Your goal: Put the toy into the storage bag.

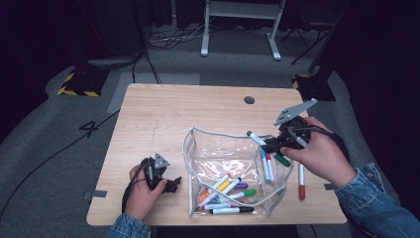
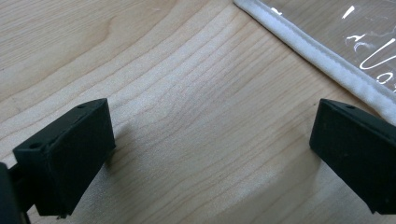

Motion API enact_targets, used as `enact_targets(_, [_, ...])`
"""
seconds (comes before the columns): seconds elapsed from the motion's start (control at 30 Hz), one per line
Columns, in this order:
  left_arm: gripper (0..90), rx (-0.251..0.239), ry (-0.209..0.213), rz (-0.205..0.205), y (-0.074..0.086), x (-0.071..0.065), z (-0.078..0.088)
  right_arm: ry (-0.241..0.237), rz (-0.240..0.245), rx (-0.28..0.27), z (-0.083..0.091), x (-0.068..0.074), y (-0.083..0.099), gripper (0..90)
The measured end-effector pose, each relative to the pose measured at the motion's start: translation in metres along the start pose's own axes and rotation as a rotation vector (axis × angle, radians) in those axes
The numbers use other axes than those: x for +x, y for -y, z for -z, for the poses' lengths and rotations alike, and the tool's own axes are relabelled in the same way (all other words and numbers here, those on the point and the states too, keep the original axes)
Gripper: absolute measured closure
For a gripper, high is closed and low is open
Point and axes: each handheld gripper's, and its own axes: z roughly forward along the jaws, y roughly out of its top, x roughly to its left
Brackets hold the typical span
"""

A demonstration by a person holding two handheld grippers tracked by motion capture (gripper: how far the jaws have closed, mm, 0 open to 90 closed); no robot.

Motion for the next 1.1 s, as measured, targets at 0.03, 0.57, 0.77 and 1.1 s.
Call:
enact_targets(0.03, [0.3, 0.000, -0.001, -0.001, 0.000, 0.000, 0.000, -0.014, 0.014, 0.007, -0.005, 0.002, -0.003, 77.0])
enact_targets(0.57, [0.3, -0.002, -0.001, -0.001, 0.000, 0.000, 0.000, -0.144, 0.134, 0.156, -0.083, 0.034, -0.018, 77.0])
enact_targets(0.77, [0.3, -0.001, -0.001, -0.002, 0.000, 0.000, 0.000, -0.163, 0.165, 0.213, -0.104, 0.039, -0.017, 77.0])
enact_targets(1.1, [0.3, 0.000, -0.001, -0.002, 0.000, 0.000, 0.000, -0.208, 0.223, 0.322, -0.138, 0.049, -0.009, 76.9])
